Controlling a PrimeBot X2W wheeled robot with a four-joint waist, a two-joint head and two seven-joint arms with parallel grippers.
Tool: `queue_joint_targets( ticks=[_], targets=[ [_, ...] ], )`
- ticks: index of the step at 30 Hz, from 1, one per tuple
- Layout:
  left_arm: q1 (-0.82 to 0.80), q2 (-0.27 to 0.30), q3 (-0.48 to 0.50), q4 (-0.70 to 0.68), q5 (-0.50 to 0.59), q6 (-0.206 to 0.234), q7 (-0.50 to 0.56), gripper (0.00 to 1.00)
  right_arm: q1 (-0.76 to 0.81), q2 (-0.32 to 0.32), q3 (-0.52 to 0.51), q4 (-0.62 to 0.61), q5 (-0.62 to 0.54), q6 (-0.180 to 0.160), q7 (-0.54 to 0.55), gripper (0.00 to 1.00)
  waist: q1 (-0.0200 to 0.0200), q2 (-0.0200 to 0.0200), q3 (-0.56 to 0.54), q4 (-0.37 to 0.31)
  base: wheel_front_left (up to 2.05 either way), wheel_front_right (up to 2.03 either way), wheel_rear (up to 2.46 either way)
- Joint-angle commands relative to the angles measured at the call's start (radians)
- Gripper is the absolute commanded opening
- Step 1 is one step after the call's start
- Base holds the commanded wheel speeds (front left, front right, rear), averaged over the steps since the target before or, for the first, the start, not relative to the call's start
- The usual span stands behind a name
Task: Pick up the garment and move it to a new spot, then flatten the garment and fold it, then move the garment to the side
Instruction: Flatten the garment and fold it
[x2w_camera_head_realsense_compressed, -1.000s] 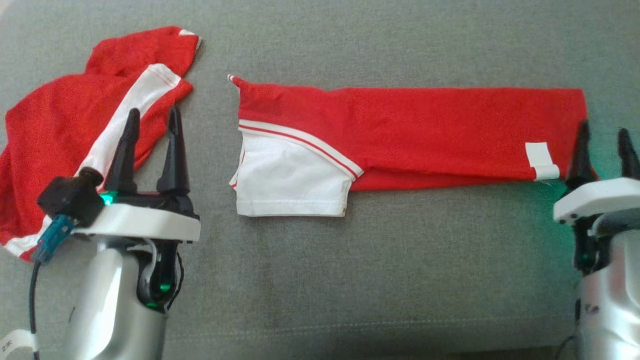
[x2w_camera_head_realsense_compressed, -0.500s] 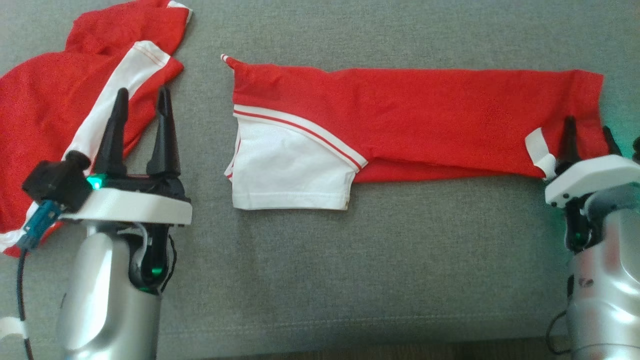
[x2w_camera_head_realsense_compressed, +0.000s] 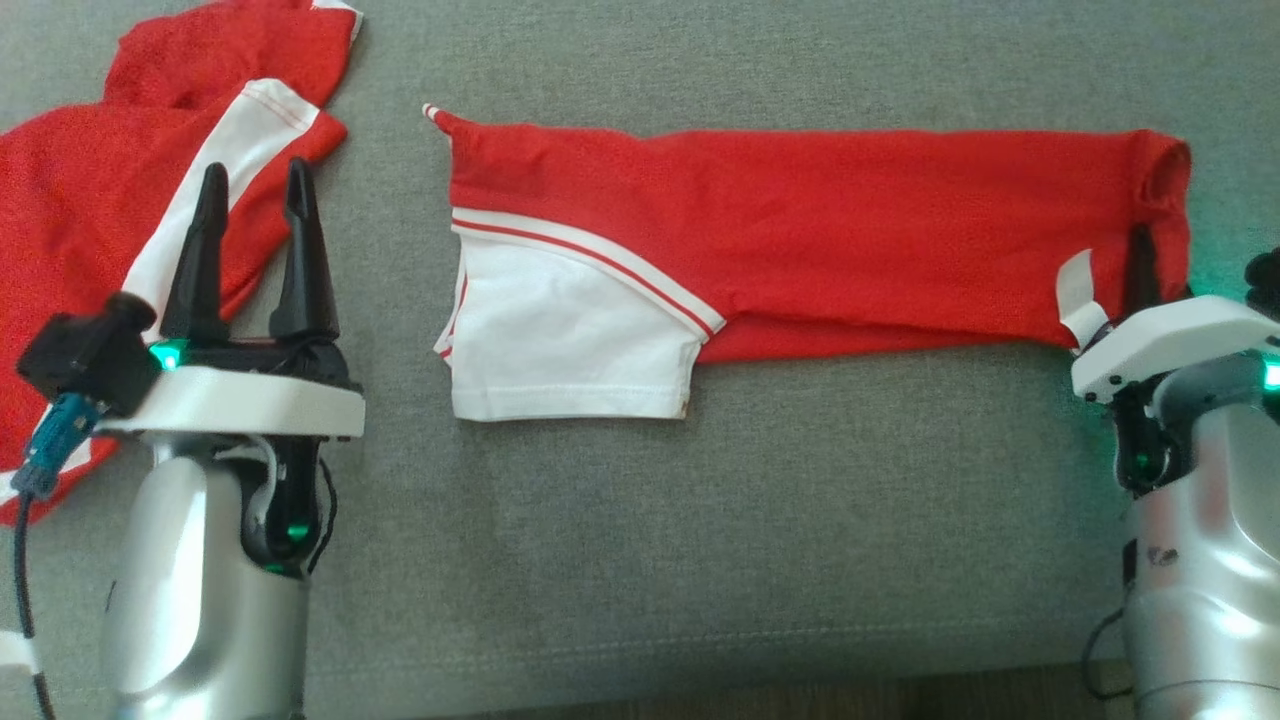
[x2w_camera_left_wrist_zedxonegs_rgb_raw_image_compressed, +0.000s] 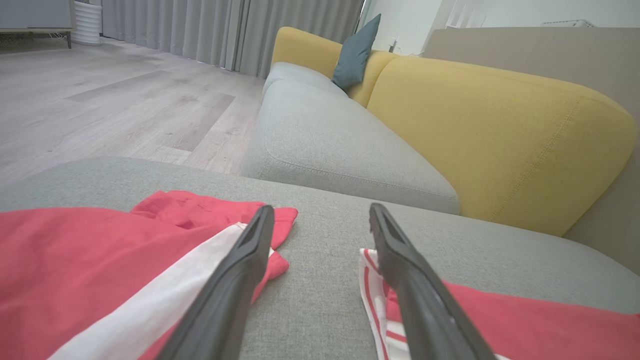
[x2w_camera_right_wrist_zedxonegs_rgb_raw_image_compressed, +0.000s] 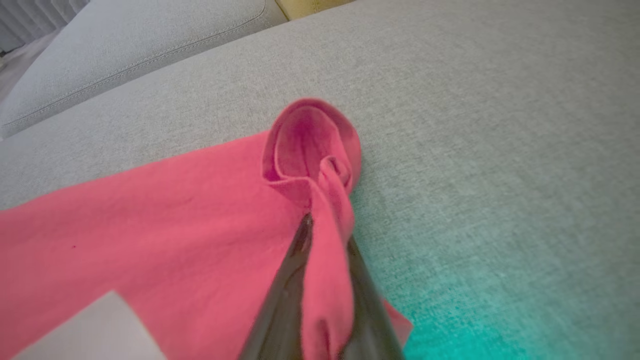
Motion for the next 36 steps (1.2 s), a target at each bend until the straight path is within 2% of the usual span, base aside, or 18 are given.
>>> queue_joint_targets(
  ticks=[1, 7, 13, 17, 21, 24, 28, 29, 36],
  targets=[
    [-0.03, 0.012, 0.035, -0.029, 0.009, -0.005, -0.005, 1.0, 0.008, 0.0, 0.005, -0.002, -0.003, 0.006, 0.016, 0.0, 0.0, 0.0, -0.003, -0.002, 0.0, 0.0, 0.0],
    [-0.026, 0.011, 0.036, -0.028, 0.011, -0.006, -0.005, 1.0, 0.0, -0.01, -0.124, -0.051, -0.096, 0.006, 0.023, 0.0, 0.0, 0.0, -0.02, -0.008, 0.0, 0.0, 0.0],
    [-0.017, 0.009, 0.03, -0.024, 0.007, -0.006, -0.005, 1.0, -0.023, -0.021, -0.325, -0.159, -0.3, 0.006, 0.016, 0.0, 0.0, 0.0, -0.042, -0.01, 0.0, 0.0, 0.0],
    [-0.009, 0.006, 0.027, -0.019, 0.003, -0.006, -0.005, 1.0, -0.052, -0.01, -0.374, -0.201, -0.378, 0.006, 0.018, 0.0, 0.0, 0.0, -0.063, -0.01, 0.0, 0.0, 0.0],
    [0.0, 0.003, 0.024, -0.014, 0.0, -0.006, -0.005, 1.0, -0.06, -0.004, -0.355, -0.201, -0.38, 0.006, 0.026, 0.0, 0.0, 0.0, -0.084, -0.009, 0.0, 0.0, 0.0],
    [0.011, 0.001, 0.021, -0.009, -0.003, -0.006, -0.005, 1.0, -0.067, -0.001, -0.314, -0.194, -0.338, 0.006, 0.035, 0.0, 0.0, 0.0, -0.109, -0.009, 0.0, 0.0, 0.0],
    [0.029, -0.001, 0.022, -0.005, -0.006, -0.006, -0.005, 1.0, -0.067, -0.001, -0.213, -0.18, -0.232, 0.006, 0.057, 0.0, 0.0, 0.0, -0.144, -0.004, 0.0, 0.0, 0.0],
    [0.04, -0.002, 0.026, -0.003, -0.012, -0.006, -0.005, 1.0, -0.064, -0.001, -0.156, -0.184, -0.171, 0.006, 0.073, 0.0, 0.0, 0.0, -0.164, -0.002, 0.0, 0.0, 0.0],
    [0.08, -0.004, 0.022, 0.005, -0.034, -0.001, -0.005, 1.0, -0.033, 0.0, 0.038, -0.239, 0.059, 0.006, 0.134, 0.0, 0.0, 0.0, -0.217, 0.008, 0.0, 0.0, 0.0]
  ],
)
